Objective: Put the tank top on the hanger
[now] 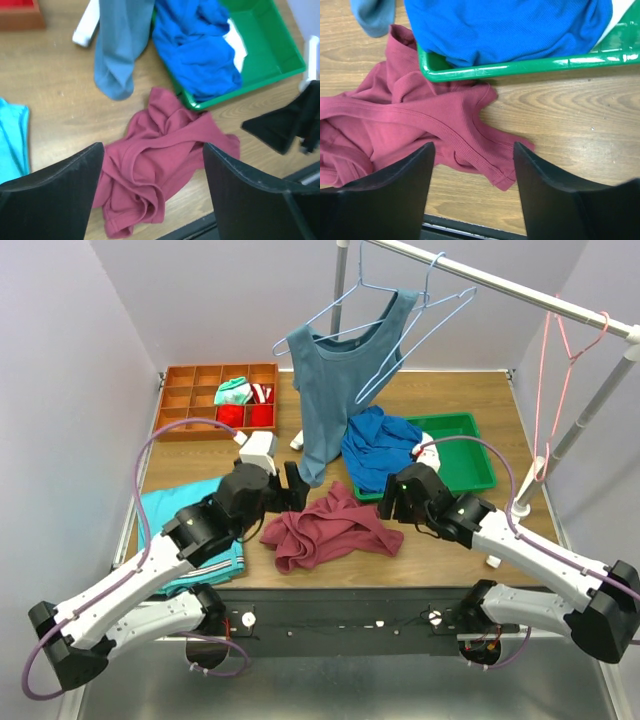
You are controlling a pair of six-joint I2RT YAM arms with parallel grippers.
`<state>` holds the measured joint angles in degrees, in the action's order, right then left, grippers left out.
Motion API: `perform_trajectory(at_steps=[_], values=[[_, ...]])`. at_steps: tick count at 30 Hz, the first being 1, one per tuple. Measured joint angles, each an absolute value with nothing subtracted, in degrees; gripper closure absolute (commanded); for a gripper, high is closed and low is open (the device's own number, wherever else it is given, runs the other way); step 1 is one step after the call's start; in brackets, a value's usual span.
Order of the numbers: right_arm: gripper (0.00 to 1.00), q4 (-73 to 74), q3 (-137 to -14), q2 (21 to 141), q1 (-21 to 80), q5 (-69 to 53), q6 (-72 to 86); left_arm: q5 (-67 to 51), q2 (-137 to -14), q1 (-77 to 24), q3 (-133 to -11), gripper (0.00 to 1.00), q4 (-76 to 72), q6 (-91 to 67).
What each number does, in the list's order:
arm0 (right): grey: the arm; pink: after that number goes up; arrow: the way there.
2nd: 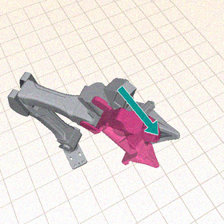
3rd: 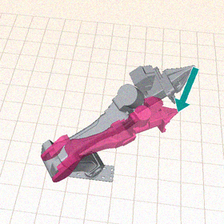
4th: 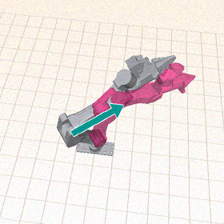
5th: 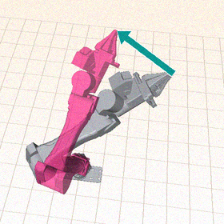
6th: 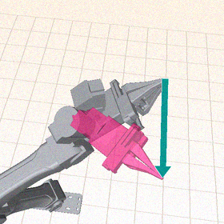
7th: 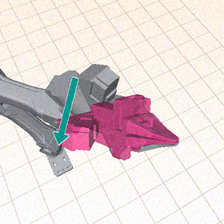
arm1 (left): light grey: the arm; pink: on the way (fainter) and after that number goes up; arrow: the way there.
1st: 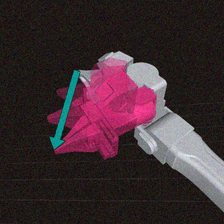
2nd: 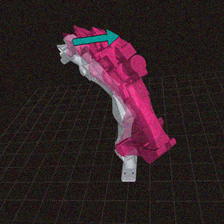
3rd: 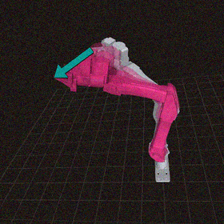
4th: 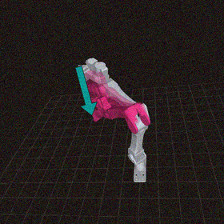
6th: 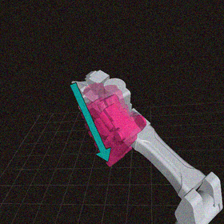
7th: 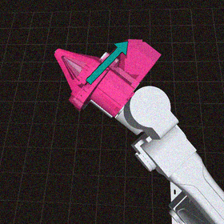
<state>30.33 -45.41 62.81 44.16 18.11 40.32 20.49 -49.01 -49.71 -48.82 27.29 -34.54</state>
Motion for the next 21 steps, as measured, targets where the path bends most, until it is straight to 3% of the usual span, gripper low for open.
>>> perform_trajectory(at_steps=[10,16,21], values=[[0.27,26.85,-44.05,62.59,44.16,17.17,39.62,18.06,-61.28,-49.08,-80.88,0.09,30.83,-22.61],[0.27,26.35,-43.4,63.11,44.14,16.58,39.55,14.96,-77.52,-47.55,-101.56,0.09,31.31,-12.84],[0.27,26.13,-42.65,63.0,44.16,15.88,39.55,7.11,-89.86,-44.69,-116.38,0.16,32.95,-5.82]])
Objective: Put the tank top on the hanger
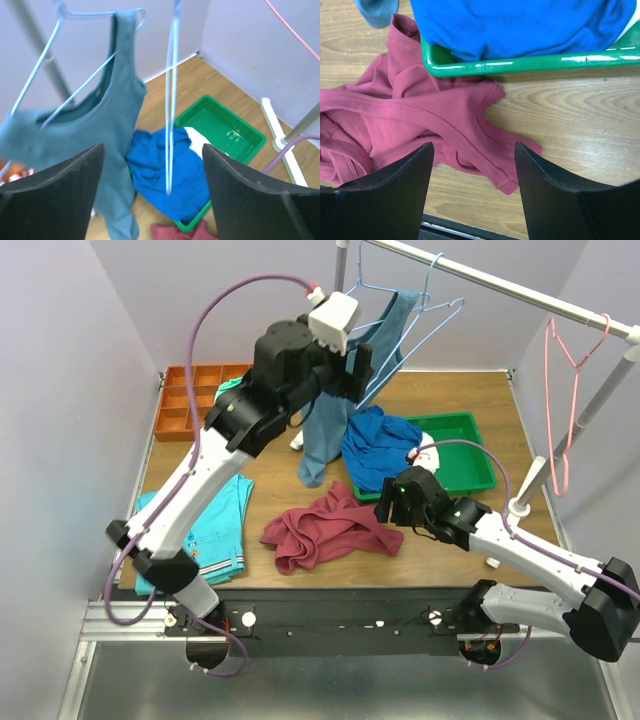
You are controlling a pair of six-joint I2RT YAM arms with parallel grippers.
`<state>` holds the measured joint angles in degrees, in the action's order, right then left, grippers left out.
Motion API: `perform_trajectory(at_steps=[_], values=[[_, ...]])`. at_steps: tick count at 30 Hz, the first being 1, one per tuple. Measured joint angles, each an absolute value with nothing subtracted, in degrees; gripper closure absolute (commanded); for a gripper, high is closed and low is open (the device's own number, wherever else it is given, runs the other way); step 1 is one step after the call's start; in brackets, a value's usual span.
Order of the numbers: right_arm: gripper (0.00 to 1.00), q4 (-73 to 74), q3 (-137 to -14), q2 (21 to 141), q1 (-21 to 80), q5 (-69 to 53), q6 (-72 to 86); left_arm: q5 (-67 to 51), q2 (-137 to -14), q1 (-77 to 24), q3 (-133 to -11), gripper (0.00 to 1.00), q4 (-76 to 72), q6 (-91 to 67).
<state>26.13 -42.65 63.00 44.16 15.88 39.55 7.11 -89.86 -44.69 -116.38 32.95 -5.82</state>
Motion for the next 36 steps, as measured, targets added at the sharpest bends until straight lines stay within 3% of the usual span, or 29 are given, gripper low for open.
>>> perform_trajectory(at_steps=[6,13,19,25,26,28,29,30,36], values=[[0.27,26.15,-41.82,61.65,44.16,15.09,39.55,-2.74,-100.88,-42.78,-130.04,0.17,34.79,-1.58],[0.27,26.2,-41.82,60.38,44.16,14.35,39.59,-5.17,-107.94,-42.87,-134.04,0.2,35.2,-0.38],[0.27,26.2,-41.69,58.81,44.16,14.06,39.72,-3.4,-112.95,-42.83,-134.08,0.29,34.02,-0.25],[0.27,26.28,-40.71,58.08,44.16,14.04,40.25,-2.09,-114.34,-42.83,-132.51,0.56,32.34,-0.86],[0.27,26.3,-40.53,58.04,44.14,14.04,40.36,-1.93,-114.26,-42.83,-131.9,0.68,31.66,-0.95],[0.27,26.28,-40.29,57.95,44.16,14.04,40.51,-1.67,-114.13,-42.83,-130.78,0.79,30.55,-1.32],[0.27,26.26,-40.14,57.87,44.16,14.04,40.51,-1.3,-114.02,-42.83,-130.17,0.92,30.13,-1.41],[0.27,26.28,-40.01,57.82,44.16,14.04,40.51,-0.97,-113.95,-42.83,-129.82,0.98,29.89,-1.3],[0.27,26.28,-39.81,57.71,44.16,14.04,40.58,1.41,-113.45,-42.83,-129.51,1.0,28.82,-0.82]])
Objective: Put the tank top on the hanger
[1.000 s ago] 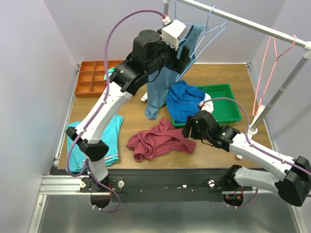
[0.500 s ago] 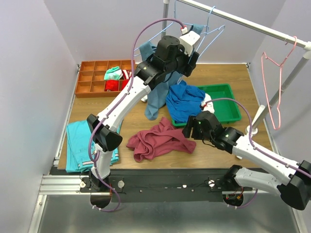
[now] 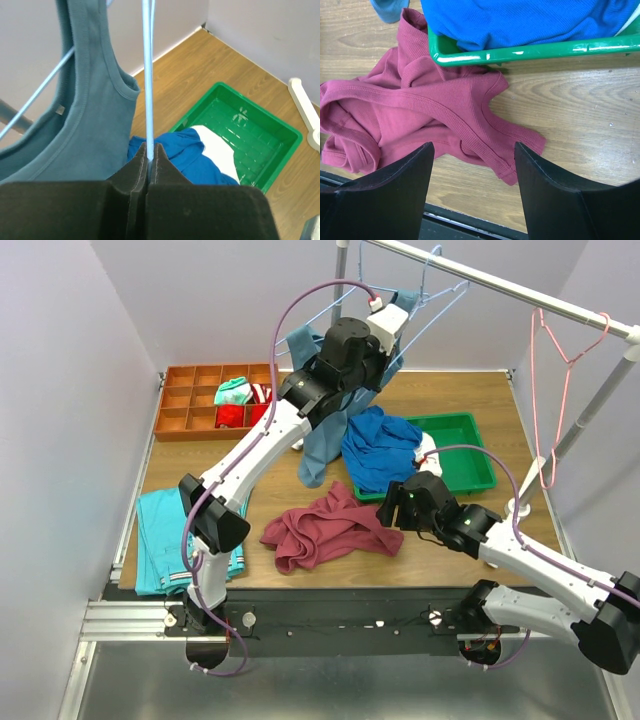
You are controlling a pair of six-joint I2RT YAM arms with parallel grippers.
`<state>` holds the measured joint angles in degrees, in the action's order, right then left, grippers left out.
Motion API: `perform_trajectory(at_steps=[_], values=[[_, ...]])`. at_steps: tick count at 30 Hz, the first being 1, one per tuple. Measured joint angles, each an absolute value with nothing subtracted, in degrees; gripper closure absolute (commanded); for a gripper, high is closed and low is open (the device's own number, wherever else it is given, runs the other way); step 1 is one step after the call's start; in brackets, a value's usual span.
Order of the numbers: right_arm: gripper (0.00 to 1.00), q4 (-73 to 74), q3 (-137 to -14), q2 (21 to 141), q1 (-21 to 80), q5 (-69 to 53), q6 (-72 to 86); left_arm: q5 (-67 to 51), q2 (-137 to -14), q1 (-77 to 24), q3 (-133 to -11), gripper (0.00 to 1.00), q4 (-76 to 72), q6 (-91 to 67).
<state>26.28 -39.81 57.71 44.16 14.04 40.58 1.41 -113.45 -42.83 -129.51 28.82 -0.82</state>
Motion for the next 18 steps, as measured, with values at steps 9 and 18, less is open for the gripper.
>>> perform_trajectory(at_steps=[9,18], values=[[0.27,26.57,-39.81,57.28,44.16,14.06,40.6,3.4,-109.82,-42.83,-129.47,1.0,27.03,-0.8],[0.27,26.59,-39.77,56.45,44.16,14.13,40.58,4.08,-100.18,-42.83,-118.96,1.0,23.62,0.51]])
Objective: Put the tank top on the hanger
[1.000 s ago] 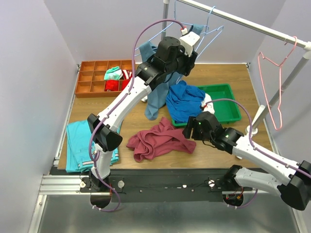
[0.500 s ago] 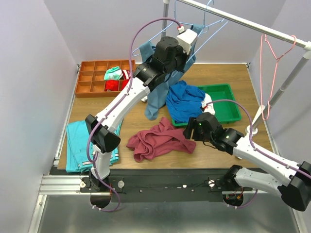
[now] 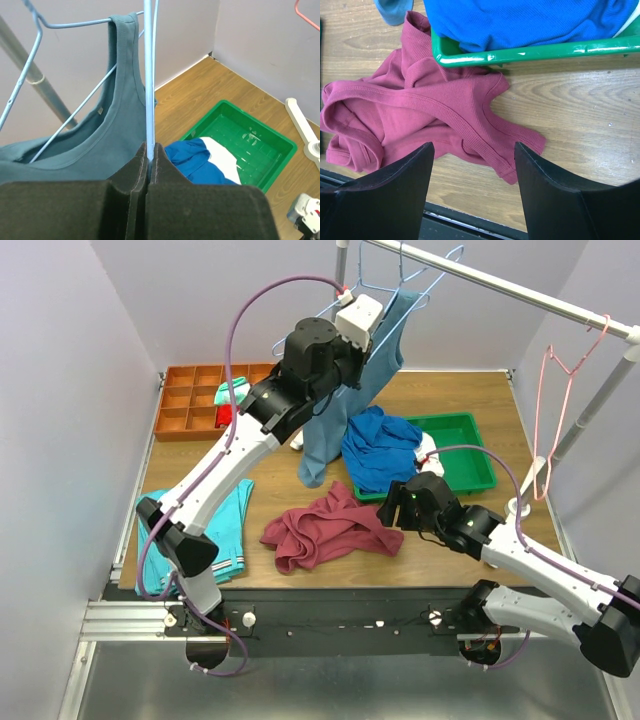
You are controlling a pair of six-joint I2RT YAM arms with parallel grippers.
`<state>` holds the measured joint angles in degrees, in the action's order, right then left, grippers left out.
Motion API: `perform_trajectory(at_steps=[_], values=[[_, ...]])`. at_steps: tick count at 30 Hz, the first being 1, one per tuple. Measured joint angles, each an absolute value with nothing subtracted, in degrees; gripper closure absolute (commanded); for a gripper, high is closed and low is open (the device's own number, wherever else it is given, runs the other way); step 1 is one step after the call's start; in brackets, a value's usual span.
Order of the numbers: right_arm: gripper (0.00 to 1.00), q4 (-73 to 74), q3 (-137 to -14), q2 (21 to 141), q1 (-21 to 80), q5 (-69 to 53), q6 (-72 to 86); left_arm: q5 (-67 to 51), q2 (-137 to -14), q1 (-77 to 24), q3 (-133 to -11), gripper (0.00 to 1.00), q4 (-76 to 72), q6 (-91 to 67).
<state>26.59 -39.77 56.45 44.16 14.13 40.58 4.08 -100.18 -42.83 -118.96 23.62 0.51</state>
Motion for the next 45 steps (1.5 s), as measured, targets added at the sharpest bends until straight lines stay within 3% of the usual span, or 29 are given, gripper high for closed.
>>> perform_trajectory(at_steps=[14,27,36,45], values=[[0.27,26.39,-37.15,51.27,44.16,16.05,40.71,3.01,-82.0,-42.83,-96.51,1.0,22.46,1.13],[0.3,25.34,-36.1,52.64,44.16,16.34,40.69,2.09,-76.42,-42.83,-93.12,1.0,23.73,1.45],[0.35,22.59,-26.04,50.54,44.16,12.6,42.87,-0.75,-57.36,-44.1,-70.83,1.0,28.82,-4.69],[0.38,18.61,-25.65,55.94,44.71,11.07,43.46,-3.27,-41.47,-45.39,-53.76,1.0,36.73,-11.25]])
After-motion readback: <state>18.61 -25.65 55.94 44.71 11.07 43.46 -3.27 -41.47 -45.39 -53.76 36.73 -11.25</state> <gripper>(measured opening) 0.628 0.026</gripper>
